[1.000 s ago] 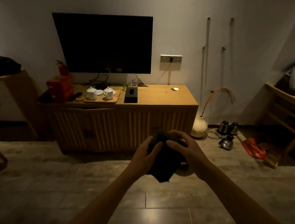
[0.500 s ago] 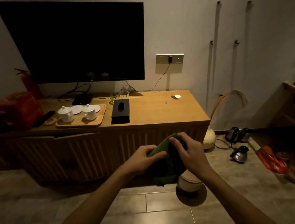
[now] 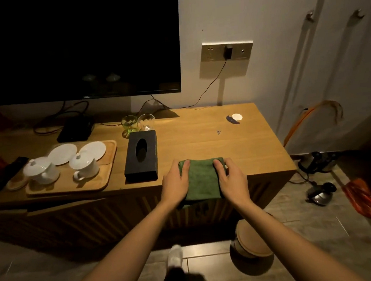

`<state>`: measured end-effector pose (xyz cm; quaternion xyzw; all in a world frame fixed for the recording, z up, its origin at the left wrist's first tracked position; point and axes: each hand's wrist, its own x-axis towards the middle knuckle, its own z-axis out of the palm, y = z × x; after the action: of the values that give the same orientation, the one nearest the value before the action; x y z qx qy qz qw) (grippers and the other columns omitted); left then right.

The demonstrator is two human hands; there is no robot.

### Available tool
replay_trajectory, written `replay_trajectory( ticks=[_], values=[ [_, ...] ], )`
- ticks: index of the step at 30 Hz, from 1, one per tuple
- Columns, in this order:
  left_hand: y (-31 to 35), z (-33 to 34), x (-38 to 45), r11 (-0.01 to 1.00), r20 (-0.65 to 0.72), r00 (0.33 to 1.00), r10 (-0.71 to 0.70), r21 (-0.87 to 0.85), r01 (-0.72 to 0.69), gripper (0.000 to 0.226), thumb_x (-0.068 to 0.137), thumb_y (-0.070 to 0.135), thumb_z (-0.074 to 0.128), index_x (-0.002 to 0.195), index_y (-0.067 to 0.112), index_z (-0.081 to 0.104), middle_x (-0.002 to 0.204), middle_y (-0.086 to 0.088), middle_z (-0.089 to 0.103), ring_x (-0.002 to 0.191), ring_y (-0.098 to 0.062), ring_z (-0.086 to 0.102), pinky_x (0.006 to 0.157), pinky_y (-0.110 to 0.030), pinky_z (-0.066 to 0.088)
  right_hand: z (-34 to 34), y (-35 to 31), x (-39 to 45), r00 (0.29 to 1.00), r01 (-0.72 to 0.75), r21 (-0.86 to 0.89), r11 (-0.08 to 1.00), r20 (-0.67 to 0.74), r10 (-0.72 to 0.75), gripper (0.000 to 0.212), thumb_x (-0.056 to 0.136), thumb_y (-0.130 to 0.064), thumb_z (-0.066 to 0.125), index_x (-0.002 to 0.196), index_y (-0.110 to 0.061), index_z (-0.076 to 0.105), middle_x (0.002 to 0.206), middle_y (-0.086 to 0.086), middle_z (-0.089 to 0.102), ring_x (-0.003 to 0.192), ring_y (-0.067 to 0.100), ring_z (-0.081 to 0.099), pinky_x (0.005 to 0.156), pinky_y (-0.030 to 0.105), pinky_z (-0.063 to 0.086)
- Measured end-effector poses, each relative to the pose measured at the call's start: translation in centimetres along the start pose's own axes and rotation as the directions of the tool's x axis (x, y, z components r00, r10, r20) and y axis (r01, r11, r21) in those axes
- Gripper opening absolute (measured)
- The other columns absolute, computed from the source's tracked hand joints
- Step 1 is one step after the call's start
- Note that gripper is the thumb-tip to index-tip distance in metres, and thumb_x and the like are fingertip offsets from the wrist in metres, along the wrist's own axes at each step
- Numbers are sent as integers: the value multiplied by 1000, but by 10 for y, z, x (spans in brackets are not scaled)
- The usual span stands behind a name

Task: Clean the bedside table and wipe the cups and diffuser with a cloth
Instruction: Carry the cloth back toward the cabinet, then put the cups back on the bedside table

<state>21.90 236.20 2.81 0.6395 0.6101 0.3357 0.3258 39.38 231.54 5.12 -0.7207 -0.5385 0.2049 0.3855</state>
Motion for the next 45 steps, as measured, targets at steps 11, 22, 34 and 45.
replay_trajectory(
  ticks=[11, 22, 34, 45],
  values=[
    [-107, 85, 182, 970, 199, 972, -125, 230, 78, 49, 96, 65, 35, 98, 19, 51, 78, -4, 64, 76, -30, 63, 70, -42, 52, 131, 94, 161, 967, -201, -280, 939, 95, 235, 38, 101, -53, 41, 93, -19, 55, 79, 2, 64, 76, 28, 62, 58, 38, 41],
    [-133, 106, 233, 754, 396, 918, -1, 603, -259, 39, 99, 53, 37, 101, 17, 50, 95, -7, 54, 78, -29, 60, 54, -32, 40, 174, 127, 195, 945, -271, -499, 823, 24, 326, 42, 101, -54, 42, 107, -14, 54, 100, 9, 61, 87, 30, 61, 61, 37, 44],
    [-48, 142, 219, 609, 661, 612, 434, 286, -740, 58, 94, 58, 45, 148, 36, 41, 164, -4, 20, 151, -34, 17, 112, -52, 32, 44, 133, 108, 847, -527, -401, 749, -317, 426, 48, 104, -42, 38, 146, -21, 44, 152, 3, 43, 140, 23, 39, 104, 41, 45],
    [100, 180, -20, 189, 743, 6, 669, -162, -968, 75, 90, 73, 24, 157, 42, 12, 168, 0, 0, 154, -34, -2, 120, -56, 19, -104, 101, -184, 550, -790, -305, 532, -734, 397, 61, 99, -63, 26, 155, -39, 24, 167, -4, 14, 154, 20, 5, 122, 46, 21]
  ],
)
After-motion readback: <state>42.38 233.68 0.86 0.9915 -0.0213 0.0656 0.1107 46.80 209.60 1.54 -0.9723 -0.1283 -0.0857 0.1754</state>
